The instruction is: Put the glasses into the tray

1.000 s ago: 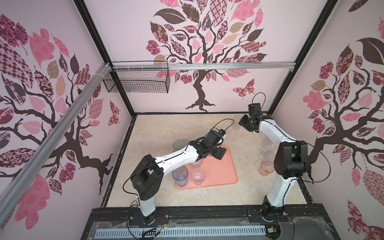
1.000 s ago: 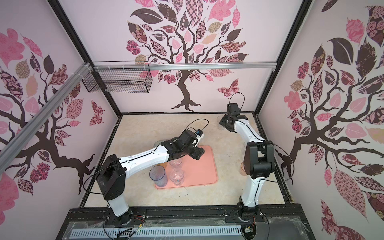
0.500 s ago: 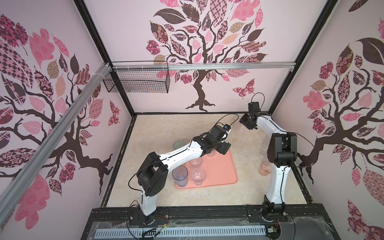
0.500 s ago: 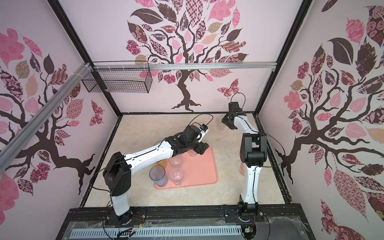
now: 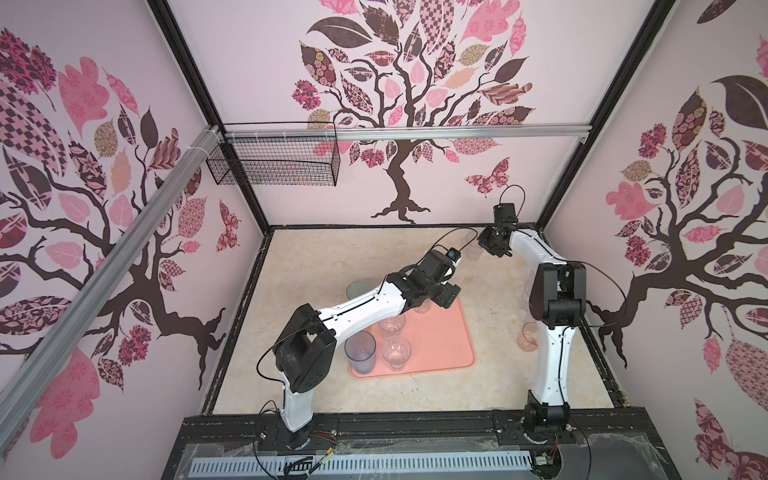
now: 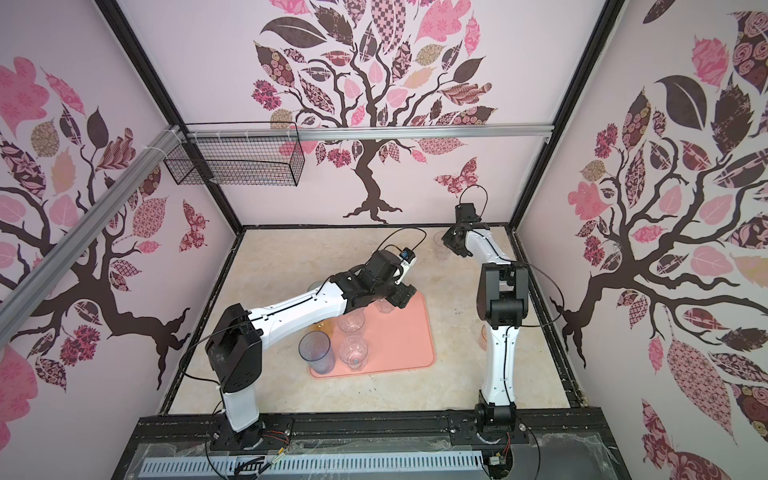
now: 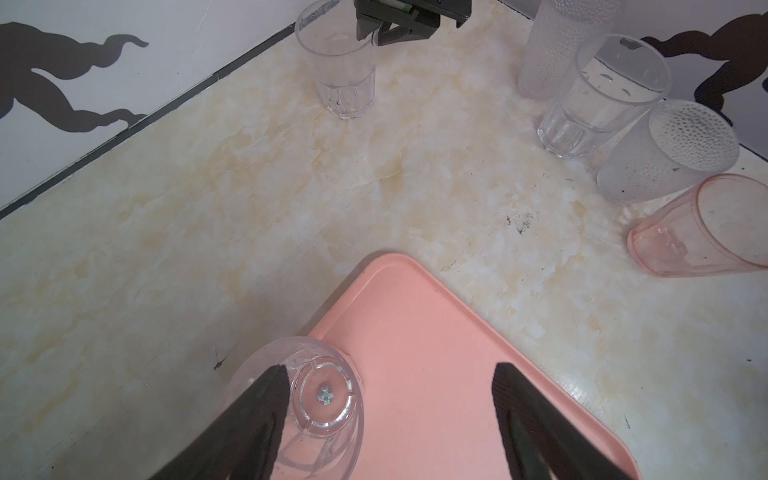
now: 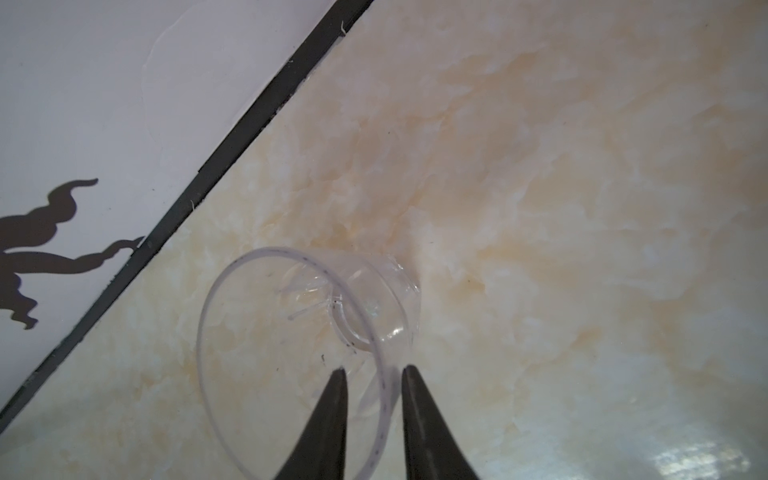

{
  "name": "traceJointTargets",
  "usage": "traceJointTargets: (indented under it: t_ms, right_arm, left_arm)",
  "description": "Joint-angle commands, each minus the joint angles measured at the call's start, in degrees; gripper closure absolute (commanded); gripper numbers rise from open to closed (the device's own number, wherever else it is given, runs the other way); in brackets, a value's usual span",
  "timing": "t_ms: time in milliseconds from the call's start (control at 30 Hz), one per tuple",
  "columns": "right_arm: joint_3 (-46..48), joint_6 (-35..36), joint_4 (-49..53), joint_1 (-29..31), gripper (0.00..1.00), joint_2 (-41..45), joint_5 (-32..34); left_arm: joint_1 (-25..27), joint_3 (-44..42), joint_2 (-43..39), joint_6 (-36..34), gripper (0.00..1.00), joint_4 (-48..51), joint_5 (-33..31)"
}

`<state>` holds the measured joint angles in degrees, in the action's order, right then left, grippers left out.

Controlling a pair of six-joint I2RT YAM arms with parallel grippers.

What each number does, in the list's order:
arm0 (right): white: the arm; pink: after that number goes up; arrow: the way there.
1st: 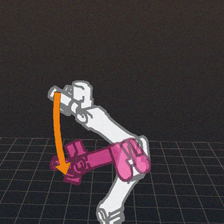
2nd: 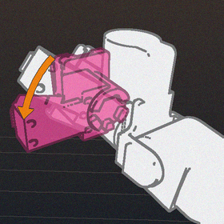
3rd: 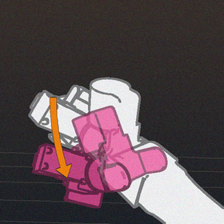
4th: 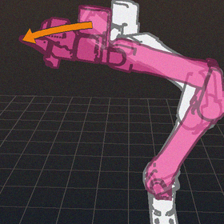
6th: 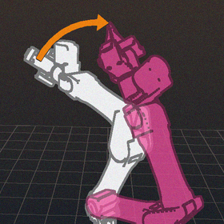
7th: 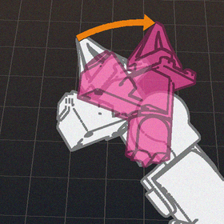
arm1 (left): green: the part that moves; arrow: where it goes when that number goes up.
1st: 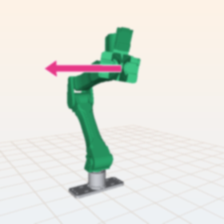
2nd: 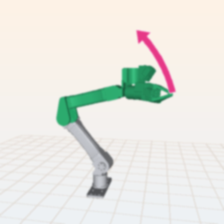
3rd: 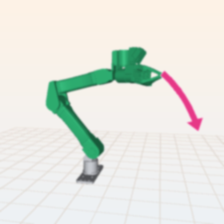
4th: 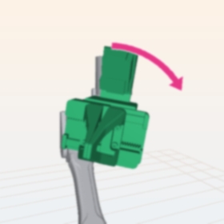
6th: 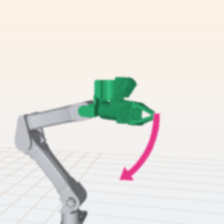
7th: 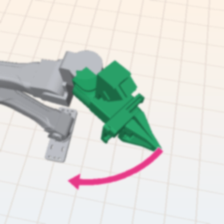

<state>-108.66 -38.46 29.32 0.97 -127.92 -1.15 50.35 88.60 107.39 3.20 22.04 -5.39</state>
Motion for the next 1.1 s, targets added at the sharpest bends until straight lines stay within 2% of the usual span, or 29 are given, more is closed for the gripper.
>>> traceJointTargets:
  t_ms: [0, 100, 233, 367, 567, 700, 800, 1067]
  right_arm:
    - [0.4, 0.7, 1.0, -0.3, 0.85, -0.9, -0.4]
    - [1.0, 0.8, 0.9, -0.3, 0.93, 0.3, -1.3]
    - [1.5, 0.8, 1.4, -0.2, 0.98, 2.6, -2.2]
    - [3.5, 1.8, 3.0, 0.2, 1.0, 6.6, -2.3]
    - [12.9, 2.9, 1.8, 3.2, 1.0, 17.2, -0.4]
    - [17.0, 5.0, 2.9, 6.7, 1.0, 23.7, 2.7]
    - [17.1, 8.4, 6.0, 10.1, 0.99, 27.2, 8.9]
    - [21.7, 14.8, 12.3, 15.8, 0.98, 37.7, 17.6]
  left_arm:
    - [0.1, -1.3, -3.0, -0.1, 0.19, 0.2, -0.9]
    - [0.1, -2.4, -4.0, 0.3, 0.19, 0.0, -1.5]
    - [0.1, -3.7, -5.3, 0.9, 0.19, -0.1, -2.1]
    - [0.1, -5.0, -7.3, 1.4, 0.19, -0.1, -3.0]
    - [0.1, -7.6, -11.8, 1.8, 0.19, -0.3, -5.2]
    - [0.1, -9.9, -15.3, 2.2, 0.19, -0.1, -6.8]
    - [0.1, -12.1, -18.8, 2.4, 0.19, 0.3, -8.1]
    - [0.1, -19.2, -28.9, 2.9, 0.18, 2.4, -12.9]
